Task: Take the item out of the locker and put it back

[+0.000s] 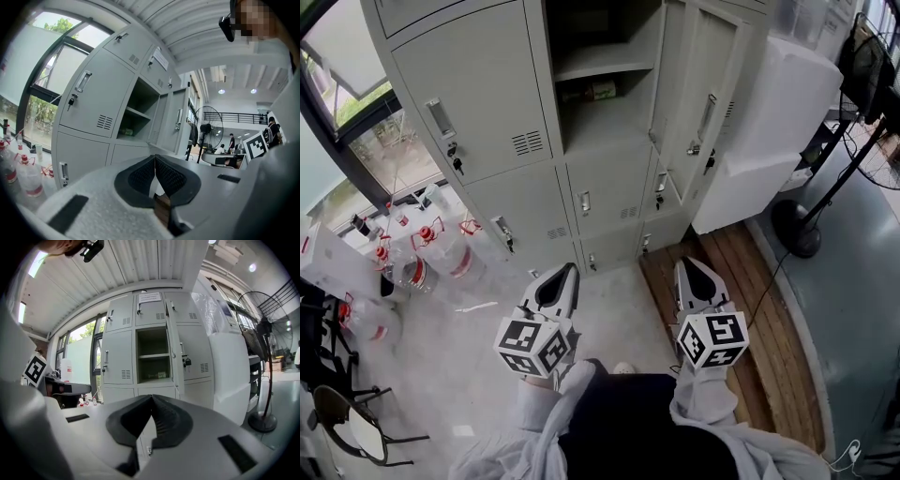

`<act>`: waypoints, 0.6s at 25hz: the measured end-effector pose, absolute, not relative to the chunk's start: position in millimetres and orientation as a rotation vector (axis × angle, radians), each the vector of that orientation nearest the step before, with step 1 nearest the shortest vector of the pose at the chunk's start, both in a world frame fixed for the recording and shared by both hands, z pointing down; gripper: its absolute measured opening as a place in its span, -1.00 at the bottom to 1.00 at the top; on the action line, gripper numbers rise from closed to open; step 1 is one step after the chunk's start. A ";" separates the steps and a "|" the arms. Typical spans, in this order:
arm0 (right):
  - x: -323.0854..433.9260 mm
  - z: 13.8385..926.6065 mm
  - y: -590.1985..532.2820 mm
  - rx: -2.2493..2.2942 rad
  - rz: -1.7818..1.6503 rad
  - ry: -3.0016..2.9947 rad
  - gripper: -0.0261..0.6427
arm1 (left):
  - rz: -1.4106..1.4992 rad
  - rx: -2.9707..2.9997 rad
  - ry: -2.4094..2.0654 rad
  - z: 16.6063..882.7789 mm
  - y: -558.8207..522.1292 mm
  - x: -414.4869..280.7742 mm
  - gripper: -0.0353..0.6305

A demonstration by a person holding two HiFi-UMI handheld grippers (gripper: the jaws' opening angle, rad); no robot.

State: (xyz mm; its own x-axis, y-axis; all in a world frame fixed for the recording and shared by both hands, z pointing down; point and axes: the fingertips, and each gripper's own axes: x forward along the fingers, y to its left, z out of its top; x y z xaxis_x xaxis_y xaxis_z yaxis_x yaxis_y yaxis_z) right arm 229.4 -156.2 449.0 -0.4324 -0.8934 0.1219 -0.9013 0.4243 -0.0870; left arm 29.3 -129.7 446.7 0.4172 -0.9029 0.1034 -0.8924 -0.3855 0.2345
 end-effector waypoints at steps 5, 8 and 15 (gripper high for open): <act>226.1 451.9 -155.3 1.626 0.217 -2.603 -0.93 | -0.062 2.412 -1.574 448.1 -129.1 29.2 -0.87; 225.2 452.8 -155.6 1.619 0.217 -2.604 -0.93 | -0.062 2.411 -1.575 448.4 -129.7 30.0 -0.87; 225.5 452.7 -157.3 1.613 0.212 -2.605 -0.93 | -0.059 2.410 -1.573 449.1 -131.4 32.4 -0.87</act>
